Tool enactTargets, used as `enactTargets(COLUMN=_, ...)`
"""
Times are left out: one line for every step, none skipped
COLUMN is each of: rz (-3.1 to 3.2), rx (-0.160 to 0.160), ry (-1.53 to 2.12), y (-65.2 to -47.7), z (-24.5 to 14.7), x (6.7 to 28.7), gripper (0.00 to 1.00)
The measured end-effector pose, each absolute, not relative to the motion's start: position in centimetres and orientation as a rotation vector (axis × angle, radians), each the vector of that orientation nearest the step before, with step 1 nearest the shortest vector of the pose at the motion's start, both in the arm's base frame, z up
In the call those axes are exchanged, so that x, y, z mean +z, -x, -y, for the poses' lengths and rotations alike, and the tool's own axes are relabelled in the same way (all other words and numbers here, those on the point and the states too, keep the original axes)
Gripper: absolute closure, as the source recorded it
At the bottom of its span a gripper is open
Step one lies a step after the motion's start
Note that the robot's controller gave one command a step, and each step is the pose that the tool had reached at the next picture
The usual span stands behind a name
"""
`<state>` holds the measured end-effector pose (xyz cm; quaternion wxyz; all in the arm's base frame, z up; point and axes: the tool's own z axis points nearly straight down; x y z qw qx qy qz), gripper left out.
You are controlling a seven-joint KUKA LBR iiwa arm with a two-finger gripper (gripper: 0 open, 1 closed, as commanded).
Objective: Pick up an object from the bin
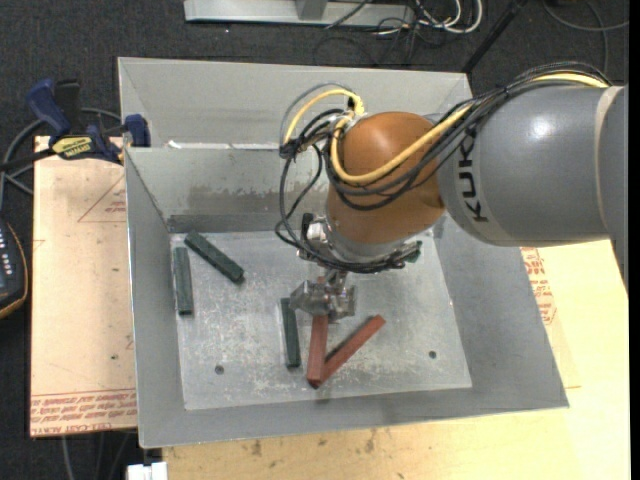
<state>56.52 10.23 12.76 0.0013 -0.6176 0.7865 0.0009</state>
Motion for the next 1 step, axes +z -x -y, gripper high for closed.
enactTargets(rz=-2.452, rx=-0.004, ry=1.949, y=-54.38, z=-10.69, x=22.45, gripper=1.00)
